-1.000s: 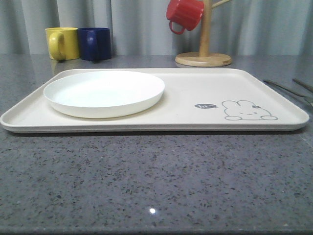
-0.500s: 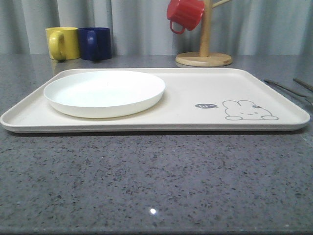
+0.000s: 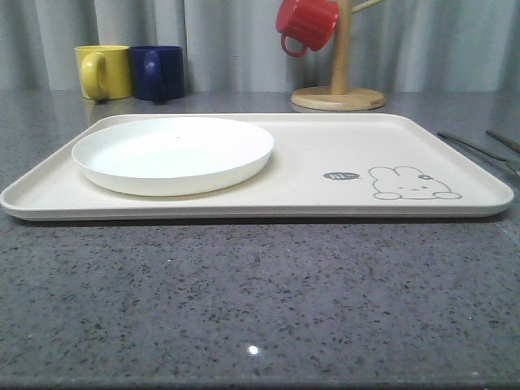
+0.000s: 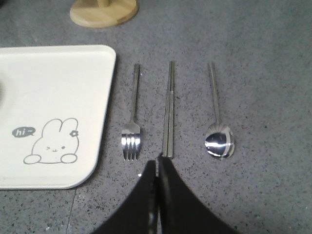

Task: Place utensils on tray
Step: 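Move the right gripper down over the silver fork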

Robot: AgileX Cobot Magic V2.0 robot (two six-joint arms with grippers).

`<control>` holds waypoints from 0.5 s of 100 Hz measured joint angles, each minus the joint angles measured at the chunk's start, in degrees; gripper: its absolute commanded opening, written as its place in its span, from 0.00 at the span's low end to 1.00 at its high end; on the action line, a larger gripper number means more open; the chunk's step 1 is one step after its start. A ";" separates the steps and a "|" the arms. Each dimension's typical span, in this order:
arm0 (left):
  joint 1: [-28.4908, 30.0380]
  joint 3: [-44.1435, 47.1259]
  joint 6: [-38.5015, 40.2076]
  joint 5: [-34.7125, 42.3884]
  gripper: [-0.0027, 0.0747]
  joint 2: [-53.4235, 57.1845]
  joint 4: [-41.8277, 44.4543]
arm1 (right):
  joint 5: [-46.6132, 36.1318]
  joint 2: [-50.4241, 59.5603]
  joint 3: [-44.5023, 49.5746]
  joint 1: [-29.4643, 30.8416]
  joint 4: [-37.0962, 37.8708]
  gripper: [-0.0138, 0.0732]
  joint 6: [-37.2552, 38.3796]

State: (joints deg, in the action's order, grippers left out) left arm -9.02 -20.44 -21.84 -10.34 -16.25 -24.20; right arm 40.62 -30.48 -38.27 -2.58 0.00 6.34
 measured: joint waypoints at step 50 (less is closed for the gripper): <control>0.00 0.00 0.00 0.00 0.01 0.00 0.00 | 5.44 -20.25 -6.06 0.00 0.00 0.29 0.00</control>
State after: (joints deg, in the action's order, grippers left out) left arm -9.02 -20.44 -21.84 -10.34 -16.25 -24.20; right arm 46.06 -50.73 -44.33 -2.58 0.00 6.34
